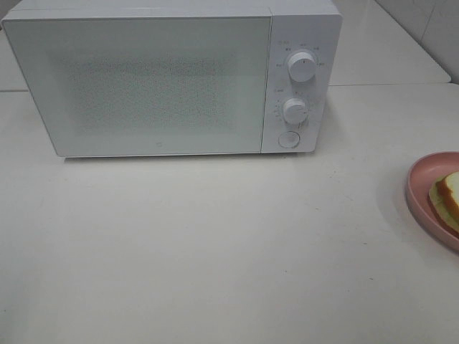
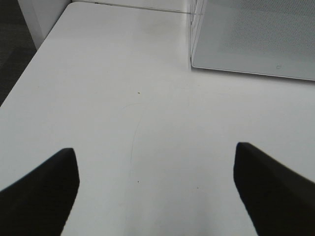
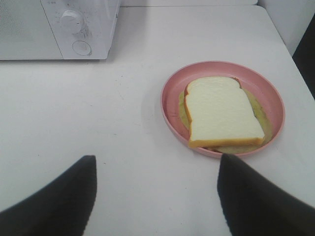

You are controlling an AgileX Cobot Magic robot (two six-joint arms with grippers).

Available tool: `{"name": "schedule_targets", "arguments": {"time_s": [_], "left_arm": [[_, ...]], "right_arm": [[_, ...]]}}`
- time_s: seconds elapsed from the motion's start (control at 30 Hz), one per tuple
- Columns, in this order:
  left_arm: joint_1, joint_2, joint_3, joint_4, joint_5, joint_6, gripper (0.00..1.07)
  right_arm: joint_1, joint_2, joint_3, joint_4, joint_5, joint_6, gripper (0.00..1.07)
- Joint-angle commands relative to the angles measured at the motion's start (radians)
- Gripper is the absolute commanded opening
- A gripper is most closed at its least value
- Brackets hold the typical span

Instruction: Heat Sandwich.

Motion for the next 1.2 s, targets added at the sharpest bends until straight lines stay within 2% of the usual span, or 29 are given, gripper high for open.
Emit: {"name": "schedule_targets", "arguments": {"time_s": [0.03,1.2], "left_arm": [[0.0,-0.023,0.002,-0.01,-0.013,-0.008,0.79],[0.0,-0.023,0.002,-0.01,-0.013,-0.008,0.79]], "right_arm": [[-0.004,-0.018,0.0,-0.005,-0.005,-0.014,0.68],[-0.004,-0.018,0.0,-0.005,-0.005,-0.014,0.67]]}}
